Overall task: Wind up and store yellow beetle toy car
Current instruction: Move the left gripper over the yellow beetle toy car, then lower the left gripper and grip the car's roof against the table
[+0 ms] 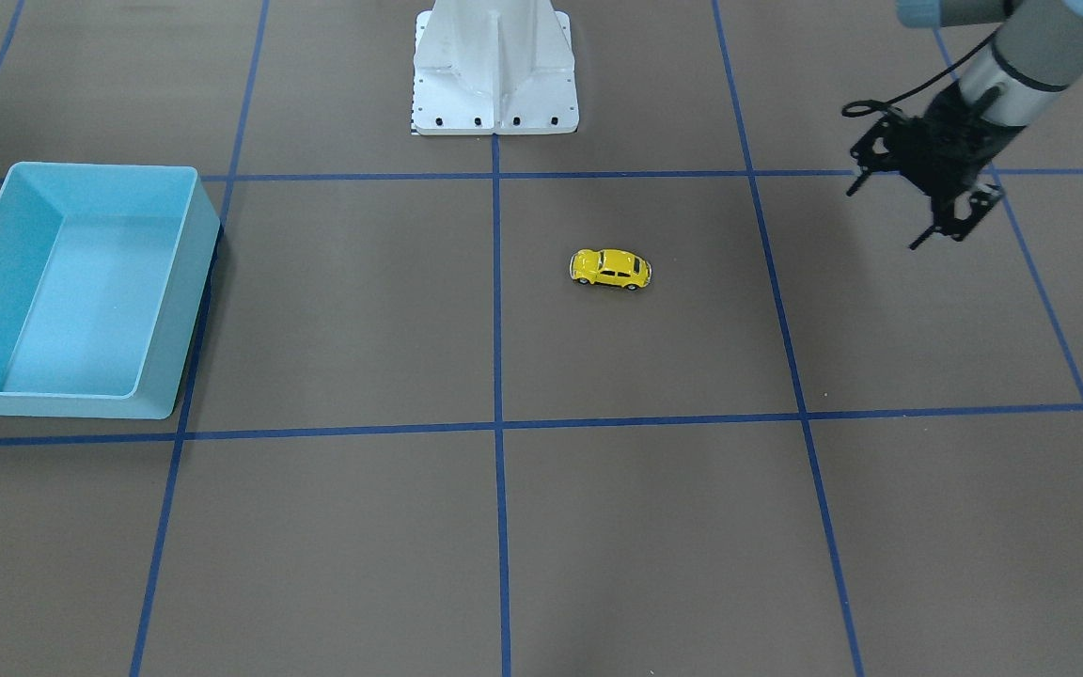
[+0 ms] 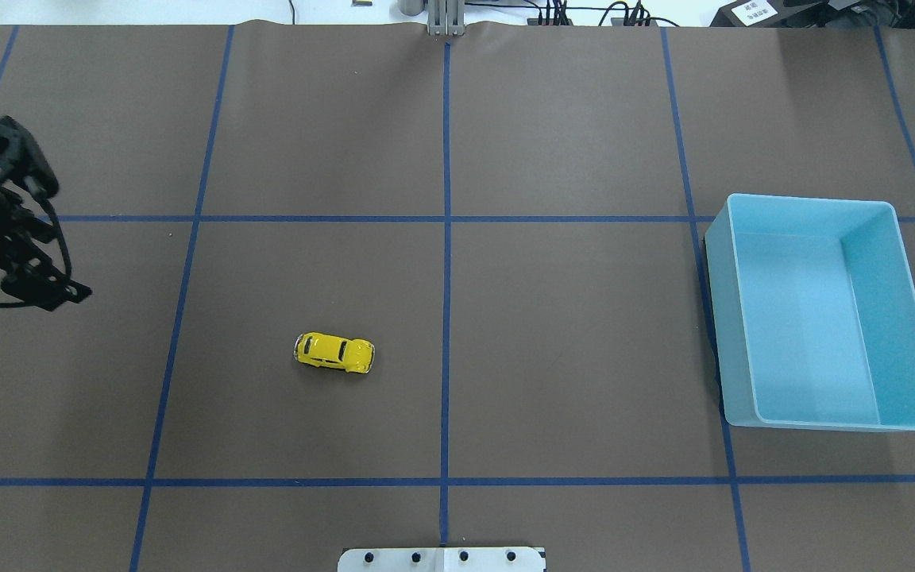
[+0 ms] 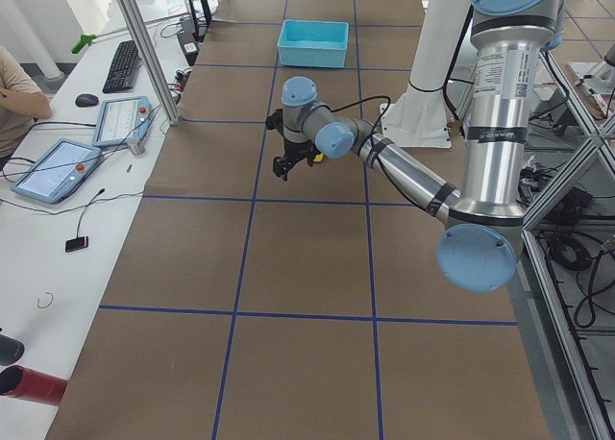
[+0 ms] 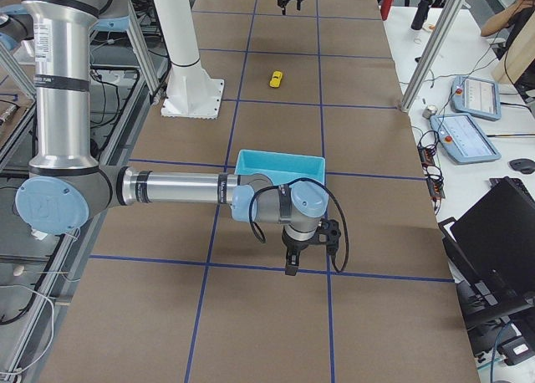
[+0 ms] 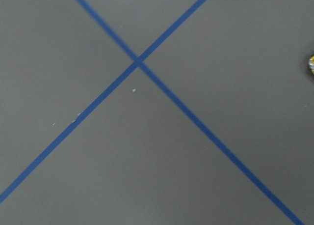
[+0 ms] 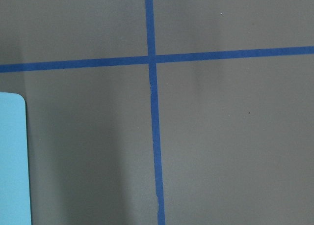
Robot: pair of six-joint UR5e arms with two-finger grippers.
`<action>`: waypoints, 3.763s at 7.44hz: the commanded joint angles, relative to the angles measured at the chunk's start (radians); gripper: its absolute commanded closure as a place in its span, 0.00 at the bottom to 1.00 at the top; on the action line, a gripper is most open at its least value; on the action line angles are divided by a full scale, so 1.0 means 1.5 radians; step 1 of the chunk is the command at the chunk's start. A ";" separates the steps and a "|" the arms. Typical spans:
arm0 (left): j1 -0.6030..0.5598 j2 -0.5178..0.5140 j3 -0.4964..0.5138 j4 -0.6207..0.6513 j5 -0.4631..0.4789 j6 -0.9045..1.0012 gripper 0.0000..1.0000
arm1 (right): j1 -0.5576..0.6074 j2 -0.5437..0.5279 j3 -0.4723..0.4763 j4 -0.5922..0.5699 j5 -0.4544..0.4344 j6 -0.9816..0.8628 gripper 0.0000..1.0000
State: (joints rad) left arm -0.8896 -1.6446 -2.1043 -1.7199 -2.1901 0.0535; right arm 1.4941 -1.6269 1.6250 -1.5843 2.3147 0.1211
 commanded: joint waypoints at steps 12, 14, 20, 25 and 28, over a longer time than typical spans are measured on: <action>0.260 -0.237 0.151 0.047 0.168 0.180 0.00 | 0.034 -0.017 0.008 0.000 0.006 0.001 0.00; 0.274 -0.284 0.210 0.050 0.200 0.184 0.00 | 0.044 -0.019 0.007 0.000 0.006 0.000 0.00; 0.321 -0.322 0.270 0.049 0.271 0.230 0.00 | 0.069 -0.047 0.037 0.000 0.028 0.000 0.00; 0.317 -0.324 0.272 0.053 0.269 0.255 0.00 | 0.066 -0.055 0.046 -0.001 0.021 0.000 0.00; 0.303 -0.344 0.284 0.054 0.266 0.255 0.00 | 0.065 -0.055 0.046 -0.002 0.016 0.000 0.00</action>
State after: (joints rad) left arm -0.4275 -2.1472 -1.6902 -1.6389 -1.7904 0.4351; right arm 1.5927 -1.7084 1.6935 -1.5875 2.3426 0.1212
